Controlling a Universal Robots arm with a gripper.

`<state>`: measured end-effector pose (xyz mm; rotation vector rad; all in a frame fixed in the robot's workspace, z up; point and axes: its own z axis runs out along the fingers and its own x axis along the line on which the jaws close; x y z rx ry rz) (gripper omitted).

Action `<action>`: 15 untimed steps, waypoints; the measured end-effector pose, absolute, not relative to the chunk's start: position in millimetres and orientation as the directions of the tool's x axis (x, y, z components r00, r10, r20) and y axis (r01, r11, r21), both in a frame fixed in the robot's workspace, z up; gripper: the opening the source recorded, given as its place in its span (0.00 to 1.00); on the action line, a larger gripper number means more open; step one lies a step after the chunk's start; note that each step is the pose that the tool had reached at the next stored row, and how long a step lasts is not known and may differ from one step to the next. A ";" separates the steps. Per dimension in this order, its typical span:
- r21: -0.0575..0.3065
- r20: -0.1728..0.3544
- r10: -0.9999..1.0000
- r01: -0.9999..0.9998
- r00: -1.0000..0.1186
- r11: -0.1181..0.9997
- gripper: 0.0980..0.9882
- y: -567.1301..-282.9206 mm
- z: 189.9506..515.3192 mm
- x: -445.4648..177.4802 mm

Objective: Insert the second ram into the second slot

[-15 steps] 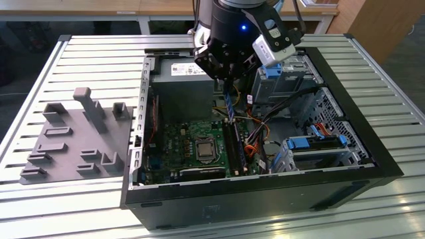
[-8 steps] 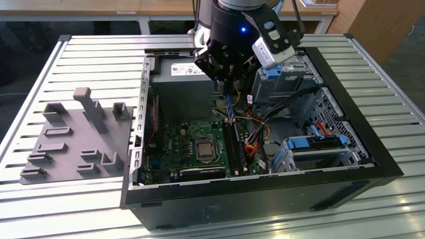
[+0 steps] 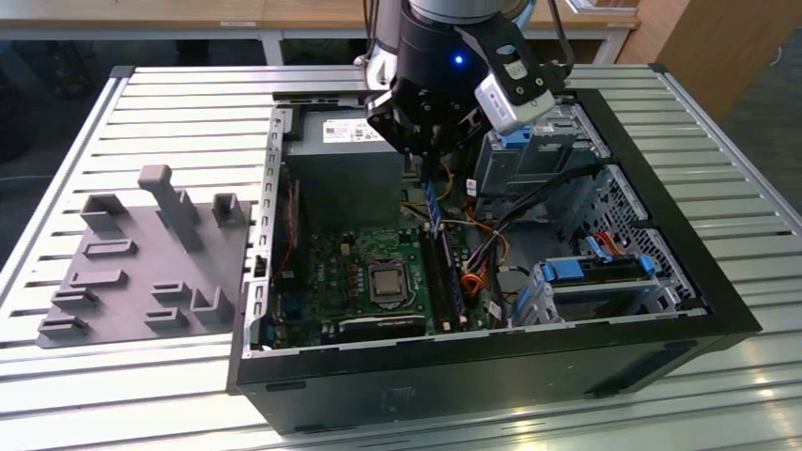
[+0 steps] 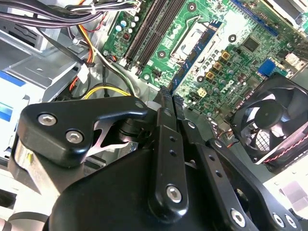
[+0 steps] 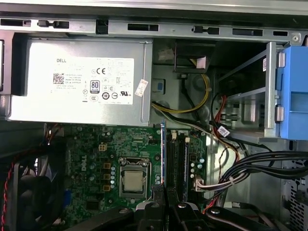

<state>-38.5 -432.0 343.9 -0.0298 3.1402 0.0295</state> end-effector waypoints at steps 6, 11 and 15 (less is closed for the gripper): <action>0.018 -0.001 -0.019 -0.019 -1.000 1.000 0.04 -432.0 342.5 -38.5; 0.018 -0.001 -0.019 -0.019 -1.000 1.000 0.04 -432.0 341.4 -38.5; 0.018 -0.001 -0.019 -0.019 -1.000 1.000 0.04 -432.0 340.0 -38.5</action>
